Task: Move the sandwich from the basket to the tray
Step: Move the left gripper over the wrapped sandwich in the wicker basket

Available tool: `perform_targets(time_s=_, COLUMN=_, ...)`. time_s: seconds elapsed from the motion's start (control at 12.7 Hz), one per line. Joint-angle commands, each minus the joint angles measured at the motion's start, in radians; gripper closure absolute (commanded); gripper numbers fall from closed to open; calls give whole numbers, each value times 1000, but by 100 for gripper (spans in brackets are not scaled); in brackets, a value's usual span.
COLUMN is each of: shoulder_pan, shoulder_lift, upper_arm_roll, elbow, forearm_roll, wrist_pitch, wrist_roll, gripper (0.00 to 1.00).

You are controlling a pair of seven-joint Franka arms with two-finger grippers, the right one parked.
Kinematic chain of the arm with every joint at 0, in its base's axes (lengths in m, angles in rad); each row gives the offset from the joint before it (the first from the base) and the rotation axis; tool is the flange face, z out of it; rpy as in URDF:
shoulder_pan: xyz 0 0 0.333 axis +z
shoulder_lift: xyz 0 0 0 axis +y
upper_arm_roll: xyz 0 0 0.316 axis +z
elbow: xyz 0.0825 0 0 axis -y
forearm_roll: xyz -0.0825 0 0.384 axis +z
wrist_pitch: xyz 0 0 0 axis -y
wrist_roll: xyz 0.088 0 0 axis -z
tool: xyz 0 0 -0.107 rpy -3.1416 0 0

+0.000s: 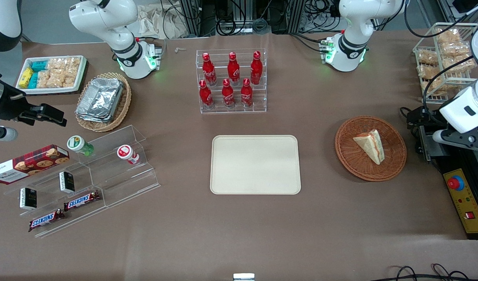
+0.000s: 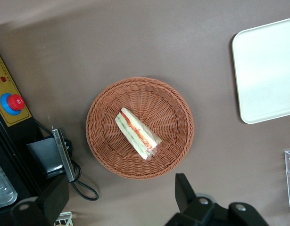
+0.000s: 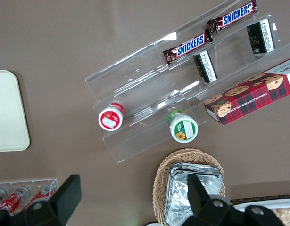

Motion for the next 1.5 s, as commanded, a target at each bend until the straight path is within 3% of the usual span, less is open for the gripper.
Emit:
perform_targets(time_s=0.0, shoulder_pan=3, shoulder_lift=21, upper_arm_roll=-6, elbow=41, forearm_roll=15, wrist_pitch=-29, wrist_roll=-40, gripper=0)
perform_targets(time_s=0.32, shoulder_pan=0, shoulder_lift=29, upper_arm_roll=-11, elbow=41, forearm_roll=14, wrist_pitch=-29, wrist_roll=-79, gripper=0)
perform_targets(time_s=0.79, shoulder_pan=-14, shoulder_lift=3, upper_arm_roll=-32, elbow=-107, forearm_roll=26, wrist_pitch=23, wrist_roll=-490, gripper=0)
perform_targets(time_s=1.11, shoulder_pan=-10, shoulder_lift=-77, upper_arm_roll=-66, elbow=-382, forearm_roll=31, wrist_pitch=313, wrist_roll=-805, gripper=0)
perform_targets(time_s=1.42, shoulder_pan=2, shoulder_lift=-111, upper_arm_roll=-57, elbow=-583, forearm_roll=58, wrist_pitch=472, wrist_roll=-859, gripper=0)
